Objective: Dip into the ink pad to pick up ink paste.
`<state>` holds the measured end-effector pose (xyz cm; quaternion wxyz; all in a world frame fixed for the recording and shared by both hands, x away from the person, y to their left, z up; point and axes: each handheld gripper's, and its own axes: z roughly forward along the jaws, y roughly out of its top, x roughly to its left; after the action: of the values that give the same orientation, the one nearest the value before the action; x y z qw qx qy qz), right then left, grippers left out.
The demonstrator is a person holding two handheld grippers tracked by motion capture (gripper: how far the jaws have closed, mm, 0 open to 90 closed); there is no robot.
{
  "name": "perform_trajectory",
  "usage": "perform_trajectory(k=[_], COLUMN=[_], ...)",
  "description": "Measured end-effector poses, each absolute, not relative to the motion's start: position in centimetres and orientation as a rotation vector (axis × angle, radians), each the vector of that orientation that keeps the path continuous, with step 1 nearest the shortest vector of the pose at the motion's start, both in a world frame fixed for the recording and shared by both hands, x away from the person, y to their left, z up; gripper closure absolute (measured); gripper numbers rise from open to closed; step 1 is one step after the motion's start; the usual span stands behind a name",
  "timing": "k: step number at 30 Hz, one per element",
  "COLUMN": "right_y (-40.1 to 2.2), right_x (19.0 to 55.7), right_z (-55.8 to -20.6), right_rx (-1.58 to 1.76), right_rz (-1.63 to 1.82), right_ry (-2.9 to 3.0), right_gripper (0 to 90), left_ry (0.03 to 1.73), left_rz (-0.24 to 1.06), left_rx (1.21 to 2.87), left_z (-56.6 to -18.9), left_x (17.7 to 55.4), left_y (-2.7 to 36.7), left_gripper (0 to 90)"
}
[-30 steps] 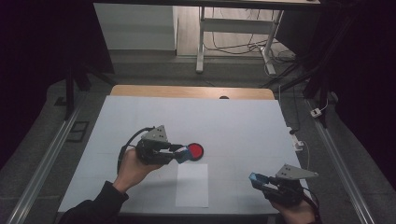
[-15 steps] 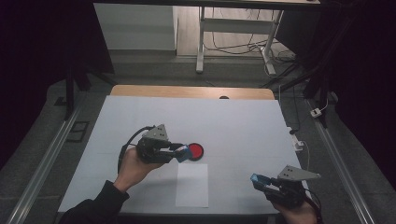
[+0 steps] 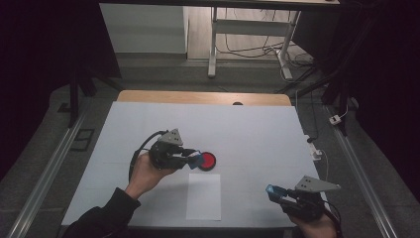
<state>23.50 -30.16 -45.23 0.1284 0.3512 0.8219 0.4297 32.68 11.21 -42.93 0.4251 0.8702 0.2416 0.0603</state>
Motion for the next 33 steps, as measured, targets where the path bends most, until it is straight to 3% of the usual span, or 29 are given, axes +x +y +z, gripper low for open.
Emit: perform_trajectory(k=[33], right_y=[-30.1], right_x=[23.5], right_z=[-45.2], right_rx=[1.011], right_rz=[1.237], right_ry=[2.402], right_gripper=[68.3], left_ry=[0.686], left_rz=[0.130], left_rx=[2.227], left_z=[-45.5], left_x=[37.6], left_y=[8.2], left_gripper=[70.0])
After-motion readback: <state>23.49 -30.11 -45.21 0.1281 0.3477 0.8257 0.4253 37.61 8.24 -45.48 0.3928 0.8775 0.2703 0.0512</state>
